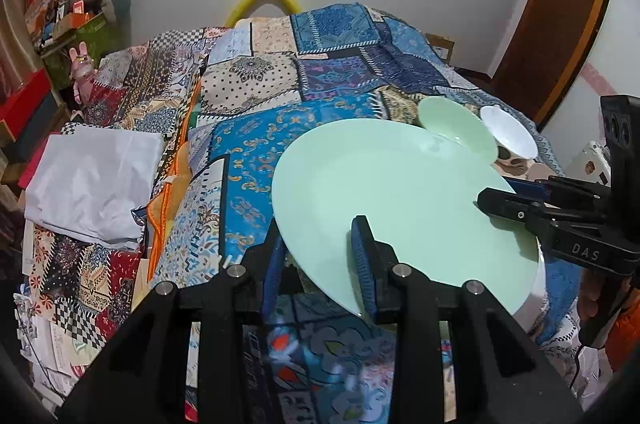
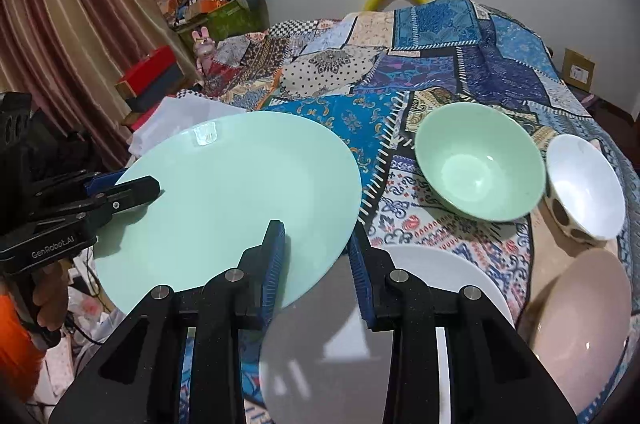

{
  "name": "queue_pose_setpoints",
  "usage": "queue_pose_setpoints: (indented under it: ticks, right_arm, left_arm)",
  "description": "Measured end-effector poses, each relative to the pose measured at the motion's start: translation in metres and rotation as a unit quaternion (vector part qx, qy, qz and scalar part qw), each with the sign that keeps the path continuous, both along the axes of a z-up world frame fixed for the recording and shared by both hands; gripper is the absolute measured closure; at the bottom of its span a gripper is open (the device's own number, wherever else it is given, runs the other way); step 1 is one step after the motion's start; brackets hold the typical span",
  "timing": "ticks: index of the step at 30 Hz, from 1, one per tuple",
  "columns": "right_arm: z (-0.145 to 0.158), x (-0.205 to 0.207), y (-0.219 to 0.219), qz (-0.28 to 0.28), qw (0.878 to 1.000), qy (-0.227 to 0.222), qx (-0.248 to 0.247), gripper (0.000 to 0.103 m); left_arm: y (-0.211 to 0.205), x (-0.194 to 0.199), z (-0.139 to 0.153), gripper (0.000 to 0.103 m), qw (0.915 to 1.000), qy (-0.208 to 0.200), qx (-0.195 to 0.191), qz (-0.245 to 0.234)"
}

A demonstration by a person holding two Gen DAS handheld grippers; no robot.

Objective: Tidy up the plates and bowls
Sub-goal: 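Carry the pale green plate with the left tool and lower it onto the white plate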

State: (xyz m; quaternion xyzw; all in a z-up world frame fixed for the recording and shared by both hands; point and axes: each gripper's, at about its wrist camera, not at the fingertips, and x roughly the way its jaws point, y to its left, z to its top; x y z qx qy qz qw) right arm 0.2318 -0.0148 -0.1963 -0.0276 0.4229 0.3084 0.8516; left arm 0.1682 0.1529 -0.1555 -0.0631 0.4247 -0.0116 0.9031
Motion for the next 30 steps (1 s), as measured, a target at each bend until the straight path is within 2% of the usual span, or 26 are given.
queue_pose_setpoints:
  ticks: [15,30]
  right_arm:
    - [0.008,-0.027,-0.05,-0.016,1.0,-0.018,0.012,0.073]
    - [-0.008,-0.043,-0.095,-0.052,0.999,-0.001,0.015,0.073]
  left_arm:
    - [-0.053,-0.022,0.011,0.07,0.9998,-0.006,-0.002,-0.018]
    - [-0.1,-0.022,-0.007,0.07,0.9987,0.012,-0.007,-0.05]
